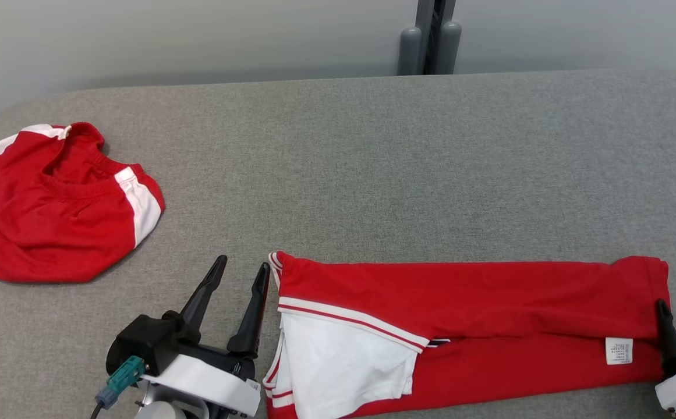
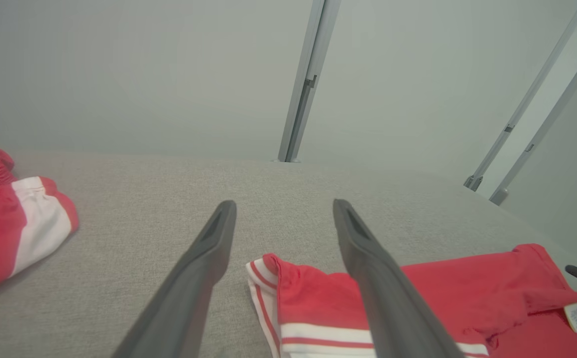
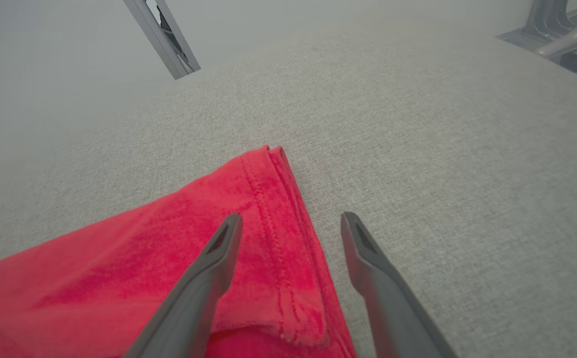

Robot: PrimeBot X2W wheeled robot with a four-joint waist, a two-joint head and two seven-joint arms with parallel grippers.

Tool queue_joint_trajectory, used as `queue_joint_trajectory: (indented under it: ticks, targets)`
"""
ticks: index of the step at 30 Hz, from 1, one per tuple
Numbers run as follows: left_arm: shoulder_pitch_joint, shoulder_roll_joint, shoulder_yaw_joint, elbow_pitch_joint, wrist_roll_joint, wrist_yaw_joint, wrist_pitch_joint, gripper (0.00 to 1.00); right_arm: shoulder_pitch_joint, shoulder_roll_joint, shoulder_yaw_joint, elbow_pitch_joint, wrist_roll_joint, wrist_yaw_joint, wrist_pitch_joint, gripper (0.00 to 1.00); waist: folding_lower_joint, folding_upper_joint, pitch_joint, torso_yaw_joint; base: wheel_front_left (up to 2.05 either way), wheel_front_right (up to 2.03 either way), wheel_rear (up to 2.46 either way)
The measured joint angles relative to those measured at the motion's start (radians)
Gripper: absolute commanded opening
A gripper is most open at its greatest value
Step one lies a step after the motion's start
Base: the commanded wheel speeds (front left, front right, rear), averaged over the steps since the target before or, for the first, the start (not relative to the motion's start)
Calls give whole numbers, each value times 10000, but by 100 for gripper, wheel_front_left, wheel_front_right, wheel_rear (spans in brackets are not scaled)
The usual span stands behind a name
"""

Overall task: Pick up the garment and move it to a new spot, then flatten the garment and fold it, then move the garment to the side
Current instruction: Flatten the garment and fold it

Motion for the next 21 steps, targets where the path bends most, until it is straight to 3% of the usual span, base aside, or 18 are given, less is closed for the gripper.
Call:
queue_joint_trajectory:
  ticks: [18,19,20,21]
  targets:
    - [-65,-270,374,391,861,-403,0,100,-686,19,878,1735,1047,2,-13,100,0,0,33,324,0,0,0]
    - [-64,-286,397,393,861,-420,0,100,-734,-12,1011,1835,1062,2,-17,47,0,0,29,337,0,0,0]
    - [-63,-293,430,397,861,-424,0,100,-794,-27,1120,1914,1120,0,-19,13,0,0,30,343,0,0,0]
    - [-63,-297,466,401,861,-424,0,100,-836,-59,1210,1958,1185,0,-21,0,0,0,34,346,0,0,0]
